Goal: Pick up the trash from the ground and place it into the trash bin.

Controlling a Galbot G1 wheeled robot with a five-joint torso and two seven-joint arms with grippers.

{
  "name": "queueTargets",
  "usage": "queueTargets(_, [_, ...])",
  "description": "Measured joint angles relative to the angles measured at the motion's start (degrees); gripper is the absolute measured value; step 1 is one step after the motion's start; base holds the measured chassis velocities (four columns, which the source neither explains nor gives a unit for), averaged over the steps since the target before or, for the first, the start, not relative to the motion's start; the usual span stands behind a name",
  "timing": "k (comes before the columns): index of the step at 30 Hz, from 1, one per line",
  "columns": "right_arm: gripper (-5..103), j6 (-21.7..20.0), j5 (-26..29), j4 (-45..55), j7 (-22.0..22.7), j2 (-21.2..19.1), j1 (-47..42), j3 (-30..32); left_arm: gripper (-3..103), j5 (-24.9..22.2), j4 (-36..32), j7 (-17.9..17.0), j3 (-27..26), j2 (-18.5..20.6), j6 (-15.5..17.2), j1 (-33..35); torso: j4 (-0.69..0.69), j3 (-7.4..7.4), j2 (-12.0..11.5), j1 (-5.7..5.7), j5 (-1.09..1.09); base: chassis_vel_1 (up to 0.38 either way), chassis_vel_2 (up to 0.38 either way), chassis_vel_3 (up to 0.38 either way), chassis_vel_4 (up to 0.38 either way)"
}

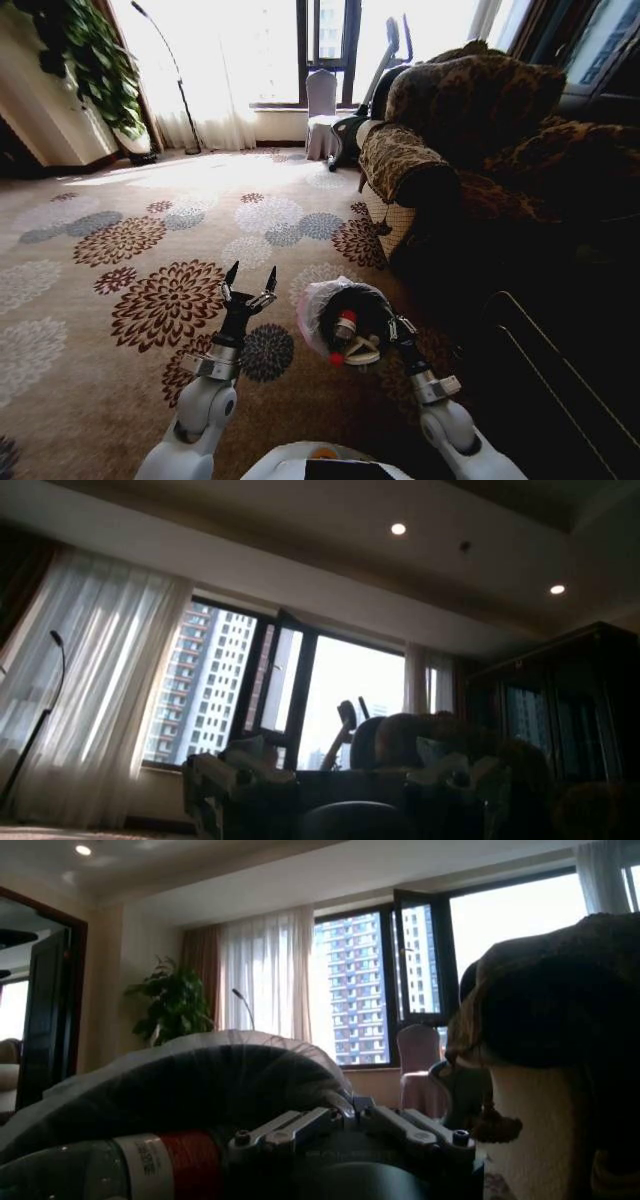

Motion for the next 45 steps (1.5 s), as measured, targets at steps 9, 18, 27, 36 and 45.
queueTargets(9, [0, 0.5, 0.3, 0.8, 0.0, 0.7, -2.2, 1.9, 99, -0.1, 0.0, 0.3, 1.2, -0.1, -0.1, 0.3, -0.02, -0.02, 0.0, -0.01, -0.01, -0.026, 0.016, 0.013, -0.019])
queueTargets(18, [0, 0.8, 0.1, 1.6, 0.0, 1.5, -4.1, 4.0, 99, -0.4, 0.1, 0.5, 1.7, 0.1, -0.3, -0.1, -0.01, -0.01, 0.0, -0.01, -0.01, 0.027, -0.029, -0.031, 0.028])
queueTargets(27, [0, 1.5, -0.9, 1.7, 0.0, 3.0, -5.5, 4.7, 99, -0.5, 0.3, 1.0, 2.5, 0.2, -0.8, 0.3, -0.01, -0.05, 0.0, -0.05, 0.0, 0.11, -0.105, -0.121, 0.109])
queueTargets(36, [0, 2.0, -1.2, 2.4, 0.0, 3.4, -7.0, 6.4, 98, -0.2, 0.7, 1.1, 3.8, 0.2, -0.9, 0.5, 0.0, -0.01, 0.0, -0.01, -0.01, 0.0, 0.0, 0.0, 0.0])
queueTargets(45, [0, 2.6, -1.4, 2.5, 0.0, 4.1, -8.1, 7.0, 98, -0.1, 0.7, 1.2, 4.4, -0.1, -0.9, 0.2, -0.01, -0.02, 0.0, -0.01, 0.0, 0.0, 0.0, 0.0, 0.0])
